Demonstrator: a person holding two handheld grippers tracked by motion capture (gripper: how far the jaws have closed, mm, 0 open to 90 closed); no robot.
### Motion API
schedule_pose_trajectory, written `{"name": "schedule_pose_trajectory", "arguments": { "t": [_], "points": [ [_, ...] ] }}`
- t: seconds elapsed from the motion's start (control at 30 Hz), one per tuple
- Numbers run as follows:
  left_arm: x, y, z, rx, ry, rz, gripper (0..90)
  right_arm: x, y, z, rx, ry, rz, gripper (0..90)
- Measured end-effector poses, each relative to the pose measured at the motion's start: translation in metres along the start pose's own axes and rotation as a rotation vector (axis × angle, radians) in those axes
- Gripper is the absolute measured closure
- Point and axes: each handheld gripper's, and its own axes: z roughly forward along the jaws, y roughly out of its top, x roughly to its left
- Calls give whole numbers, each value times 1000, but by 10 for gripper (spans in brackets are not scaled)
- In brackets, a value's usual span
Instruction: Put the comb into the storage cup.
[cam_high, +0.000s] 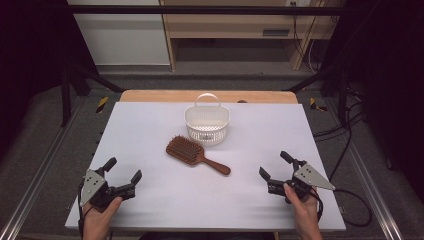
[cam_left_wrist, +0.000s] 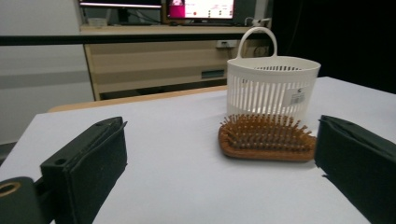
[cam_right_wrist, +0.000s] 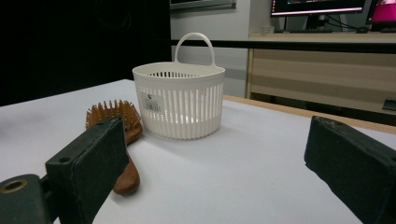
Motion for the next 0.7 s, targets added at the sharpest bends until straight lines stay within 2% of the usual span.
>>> {"name": "schedule_pose_trajectory", "arguments": {
  "t": [0.17,0.23,0.4,0.5,0.7],
  "points": [
    [-3,1,2,13,-16,4,39,-2,0,-1,3,-11,6,54],
    [-4,2,5,33,-32,8,38,-2,0,0,9,-18,7,53],
    [-3,6,11,60,-40,16,37,0,0,0,19,-20,-8,53],
    [-2,15,19,80,-52,35,38,0,0,1,25,-27,-29,54],
    [0,37,41,128,-77,88,39,1,0,2,23,-27,-26,53]
  ]
}}
